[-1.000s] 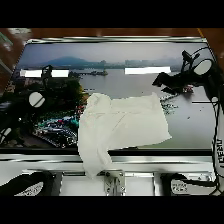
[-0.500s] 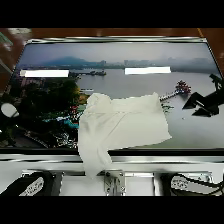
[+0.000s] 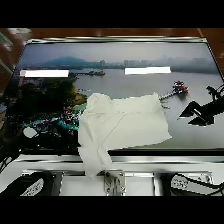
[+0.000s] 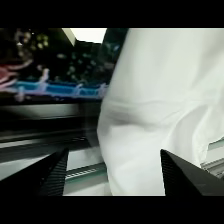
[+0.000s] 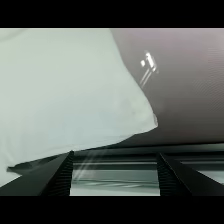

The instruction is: Fold the shirts.

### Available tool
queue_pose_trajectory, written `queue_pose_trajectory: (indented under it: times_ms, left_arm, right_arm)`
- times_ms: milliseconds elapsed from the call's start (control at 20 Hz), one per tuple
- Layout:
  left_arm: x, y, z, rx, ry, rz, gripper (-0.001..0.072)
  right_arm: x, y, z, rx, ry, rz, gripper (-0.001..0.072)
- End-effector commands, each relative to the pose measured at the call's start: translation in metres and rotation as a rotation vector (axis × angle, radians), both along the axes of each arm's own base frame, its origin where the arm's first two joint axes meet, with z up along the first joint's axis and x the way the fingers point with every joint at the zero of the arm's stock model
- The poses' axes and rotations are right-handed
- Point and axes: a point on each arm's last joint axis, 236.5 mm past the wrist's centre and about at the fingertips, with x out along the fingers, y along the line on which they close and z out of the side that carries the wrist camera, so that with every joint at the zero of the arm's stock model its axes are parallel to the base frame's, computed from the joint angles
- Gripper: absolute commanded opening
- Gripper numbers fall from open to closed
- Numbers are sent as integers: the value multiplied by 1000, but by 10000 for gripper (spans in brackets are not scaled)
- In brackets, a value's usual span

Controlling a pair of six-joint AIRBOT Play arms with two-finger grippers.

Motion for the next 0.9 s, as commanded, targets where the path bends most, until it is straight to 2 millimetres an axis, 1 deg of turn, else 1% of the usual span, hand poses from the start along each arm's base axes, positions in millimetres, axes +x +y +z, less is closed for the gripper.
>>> queue_pose_trajectory:
  times_ms: [0,50,100,150,200,250,350,400,500,600,850]
  left_arm:
    - [-1,-22,-14,-11,10,9,699]
    - [3,-27,-18,-13,11,30,581]
    - [7,-31,-20,-18,8,53,482]
    - [11,-34,-22,-25,8,79,353]
    - [15,-36,-21,-31,5,97,243]
    - [18,-36,-20,-34,-1,102,170]
    - [22,-38,-15,-42,-25,84,70]
    - [23,-40,-11,-49,-31,72,35]
    - [24,-43,-6,-61,-50,36,35]
    - [25,-43,-4,-59,-64,28,35]
    - [32,-42,10,-60,-137,18,34]
  right_arm:
    - [5,-5,-3,-21,-17,-23,629]
    - [3,-7,-5,-26,-7,-20,639]
    - [-1,-8,-9,-35,9,-17,680]
    - [-8,-10,-17,-47,30,-16,680]
    - [-13,-9,-25,-46,47,-19,680]
    - [-19,-4,-36,-33,67,-25,680]
    - [-32,8,-59,1,98,-47,680]
    - [-35,15,-68,23,97,-54,680]
    - [-37,29,-82,67,74,-62,680]
    - [-44,31,-94,65,87,-77,680]
    - [-53,39,-111,74,95,-108,679]
